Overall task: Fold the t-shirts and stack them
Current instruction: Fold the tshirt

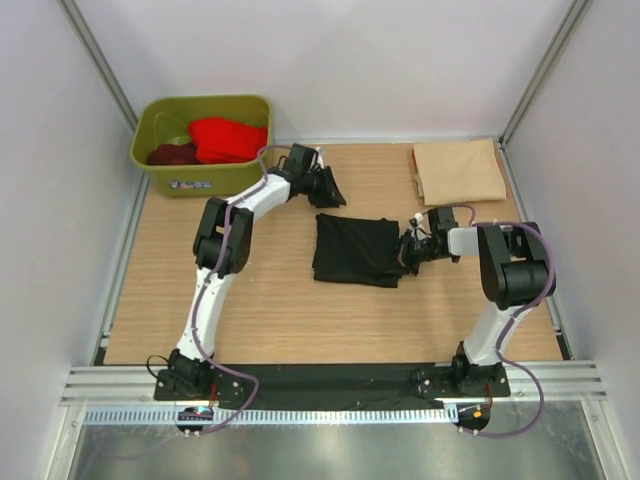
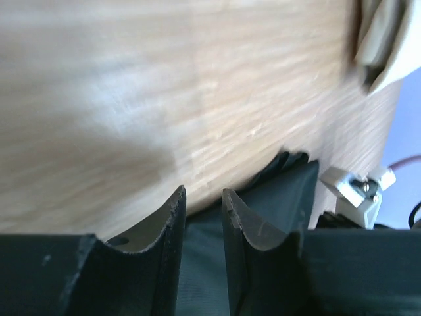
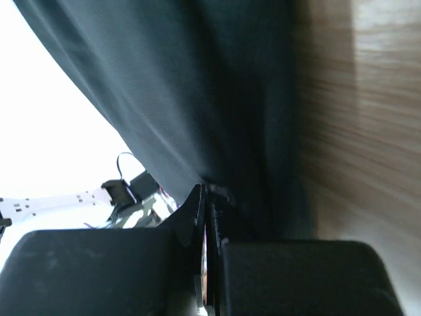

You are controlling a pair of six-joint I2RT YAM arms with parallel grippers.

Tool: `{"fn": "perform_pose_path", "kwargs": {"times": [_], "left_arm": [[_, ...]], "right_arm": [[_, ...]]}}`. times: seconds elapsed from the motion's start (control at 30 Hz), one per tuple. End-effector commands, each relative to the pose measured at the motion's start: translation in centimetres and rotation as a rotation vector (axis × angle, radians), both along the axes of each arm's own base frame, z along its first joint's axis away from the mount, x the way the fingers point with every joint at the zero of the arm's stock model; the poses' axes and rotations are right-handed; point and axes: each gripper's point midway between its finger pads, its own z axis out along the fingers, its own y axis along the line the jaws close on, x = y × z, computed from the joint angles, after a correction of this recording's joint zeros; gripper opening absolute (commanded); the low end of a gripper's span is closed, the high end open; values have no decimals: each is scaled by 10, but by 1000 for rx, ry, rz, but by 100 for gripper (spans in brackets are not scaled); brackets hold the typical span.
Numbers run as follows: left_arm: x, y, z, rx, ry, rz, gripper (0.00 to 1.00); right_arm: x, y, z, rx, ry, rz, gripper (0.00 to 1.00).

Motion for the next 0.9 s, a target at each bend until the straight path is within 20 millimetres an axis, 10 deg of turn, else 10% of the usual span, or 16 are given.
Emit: {"fn": "perform_pose_path", "kwargs": {"times": [0.0,0.2,0.3,0.5,0.87], "left_arm": [[36,0,61,-74,-154,8,30],[31,12,136,-76,-264,17,31],[9,20,133,-46,-251,-1,27],[-35,37,66,30,-123,-45,7],[-16,57,-3,155,-57,30,0]], "right_arm": [[34,-2,52,-23,-163,-33,2],[45,9,75,-21,-200,-64,4],[43,12,66,-27,-182,-51,4],[68,8,68,-82,-227,-39,6],[73,9,44,-91,-188,-76,9]]}}
